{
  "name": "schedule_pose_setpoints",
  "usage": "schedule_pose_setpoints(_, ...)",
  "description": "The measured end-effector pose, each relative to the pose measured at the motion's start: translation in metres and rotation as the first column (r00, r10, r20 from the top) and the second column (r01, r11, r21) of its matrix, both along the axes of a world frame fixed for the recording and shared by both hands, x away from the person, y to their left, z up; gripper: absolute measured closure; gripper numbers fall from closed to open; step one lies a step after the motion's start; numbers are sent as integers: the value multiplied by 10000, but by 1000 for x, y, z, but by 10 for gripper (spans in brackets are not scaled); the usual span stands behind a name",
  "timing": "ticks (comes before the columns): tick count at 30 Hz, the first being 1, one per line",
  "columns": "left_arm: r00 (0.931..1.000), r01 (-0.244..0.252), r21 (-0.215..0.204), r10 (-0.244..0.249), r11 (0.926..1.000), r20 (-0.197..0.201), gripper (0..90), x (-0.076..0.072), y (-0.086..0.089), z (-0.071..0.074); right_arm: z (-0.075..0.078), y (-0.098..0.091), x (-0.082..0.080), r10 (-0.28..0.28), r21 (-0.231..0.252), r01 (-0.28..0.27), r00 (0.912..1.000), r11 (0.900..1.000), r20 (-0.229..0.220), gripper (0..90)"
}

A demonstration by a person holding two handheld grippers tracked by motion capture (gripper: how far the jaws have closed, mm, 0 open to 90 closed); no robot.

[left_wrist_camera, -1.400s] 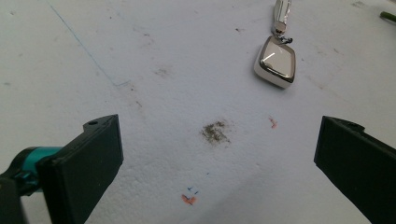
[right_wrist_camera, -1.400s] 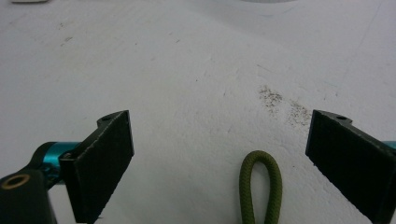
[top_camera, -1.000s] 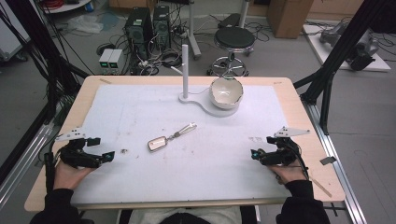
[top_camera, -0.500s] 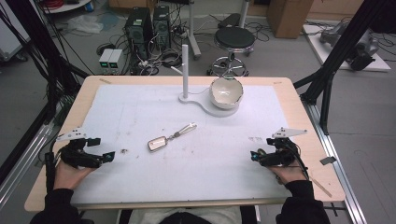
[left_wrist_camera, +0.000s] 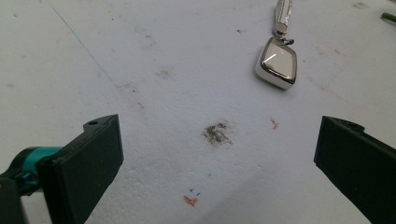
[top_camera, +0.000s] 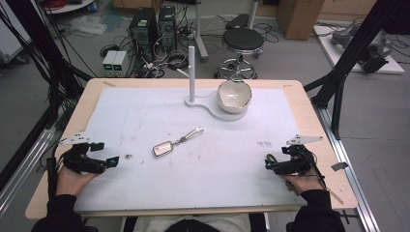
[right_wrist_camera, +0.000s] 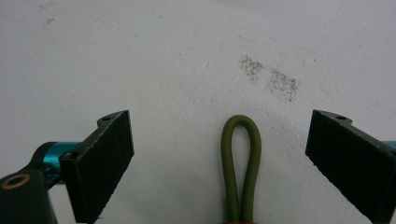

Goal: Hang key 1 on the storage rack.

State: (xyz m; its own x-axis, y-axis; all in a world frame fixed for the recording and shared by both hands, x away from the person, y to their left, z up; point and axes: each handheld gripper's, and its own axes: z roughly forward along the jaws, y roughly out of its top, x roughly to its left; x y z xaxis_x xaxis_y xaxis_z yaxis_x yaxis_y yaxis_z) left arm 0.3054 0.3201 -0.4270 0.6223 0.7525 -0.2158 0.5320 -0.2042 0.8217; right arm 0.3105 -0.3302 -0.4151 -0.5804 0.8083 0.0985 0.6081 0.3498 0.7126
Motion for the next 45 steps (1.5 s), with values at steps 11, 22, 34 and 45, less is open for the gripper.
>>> schedule_pose_setpoints(11, 10000, -33, -131, 33, 9999, 13, 18, 0, 1, 0, 3, -28, -16, -578, -513, 551, 9970, 9972, -520, 70)
schedule_pose_setpoints(22, 10000, -5, -46, 5, 10000, 28, 18, 1, 1, 0, -4, -42, -21, -505, -1008, 391, 9922, 9941, -1139, 219)
schedule_pose_setpoints(34, 9999, -71, 89, 69, 9999, 152, 18, -1, 0, 1, -9, -33, -21, -87, -1493, -95, 9926, 9887, -1208, 450)
schedule_pose_setpoints(45, 9999, -68, 152, 66, 9999, 125, 18, 0, -1, 0, -12, -25, -21, -10, -1995, -260, 9910, 9795, -1341, 681)
